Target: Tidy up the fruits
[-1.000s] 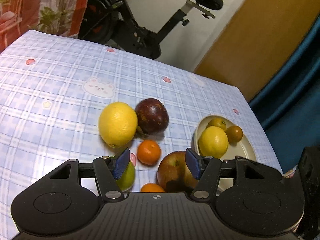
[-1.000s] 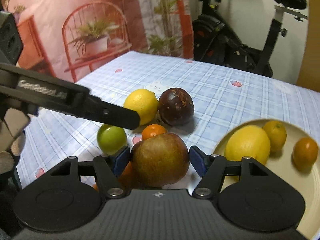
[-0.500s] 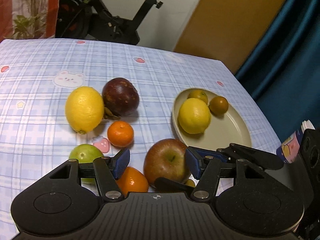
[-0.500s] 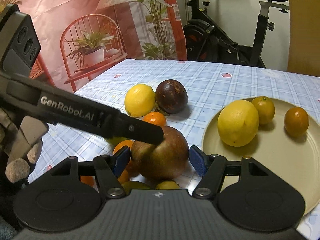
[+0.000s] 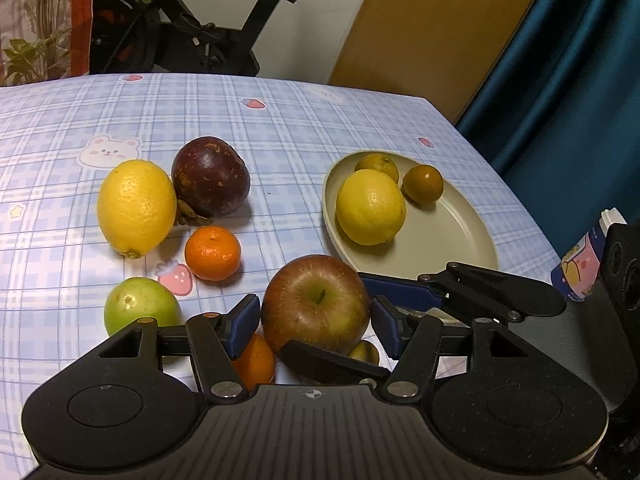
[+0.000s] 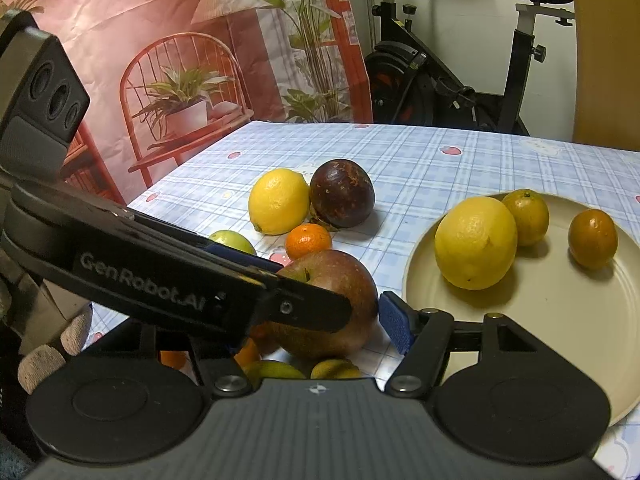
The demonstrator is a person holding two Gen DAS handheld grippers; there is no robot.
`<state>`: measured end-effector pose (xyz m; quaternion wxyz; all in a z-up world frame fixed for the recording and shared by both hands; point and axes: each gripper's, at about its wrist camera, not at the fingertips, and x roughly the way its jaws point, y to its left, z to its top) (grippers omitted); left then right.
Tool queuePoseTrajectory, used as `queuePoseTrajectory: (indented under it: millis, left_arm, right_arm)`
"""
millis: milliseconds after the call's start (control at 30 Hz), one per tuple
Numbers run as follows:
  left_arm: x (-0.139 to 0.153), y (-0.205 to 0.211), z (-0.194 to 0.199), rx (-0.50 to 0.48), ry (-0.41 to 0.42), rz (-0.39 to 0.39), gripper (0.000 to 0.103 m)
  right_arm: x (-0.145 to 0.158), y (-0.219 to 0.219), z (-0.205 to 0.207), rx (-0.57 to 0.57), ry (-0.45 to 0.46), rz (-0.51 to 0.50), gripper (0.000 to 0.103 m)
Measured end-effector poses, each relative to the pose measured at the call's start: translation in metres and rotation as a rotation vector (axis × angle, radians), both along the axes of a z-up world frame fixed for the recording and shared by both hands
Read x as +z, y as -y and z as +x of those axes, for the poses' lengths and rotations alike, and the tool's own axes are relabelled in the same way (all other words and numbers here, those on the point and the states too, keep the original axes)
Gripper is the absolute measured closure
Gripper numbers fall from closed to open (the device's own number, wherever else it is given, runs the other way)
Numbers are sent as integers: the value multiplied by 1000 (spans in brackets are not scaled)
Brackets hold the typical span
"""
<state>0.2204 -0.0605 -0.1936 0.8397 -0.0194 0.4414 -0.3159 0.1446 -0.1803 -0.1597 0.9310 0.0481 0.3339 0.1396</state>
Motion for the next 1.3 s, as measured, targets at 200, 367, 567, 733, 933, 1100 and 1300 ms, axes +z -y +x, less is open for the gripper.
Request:
queuePoseTrajectory:
  millis: [200,367,567,733,933,1100,1300]
  left_arm:
    - [0,-2,-1,10,3,-11,39]
    - [14,-1,-7,8,50,-23,39]
    - [34,14,-12,-33,129,-21,39]
    - [32,46,-8,-101,130,-6,39]
    - [17,77,-6,-171,96,8,39]
    - [7,88,-3,-181,79,29,39]
    - [3,88,1,-164,77,46,39]
  right_arm:
    - [0,0,2,-4,-1,2,35]
    - [7,1,-3,-15,40,10,35]
    - [26,9,-11,-48,115,8,35]
    - [30,27,-17,-112,116,7,35]
    - [23,53,-28,-201,76,30,35]
    - [14,65,-31,-240,49,58,35]
    - [10,67,-27,-240,42,86,35]
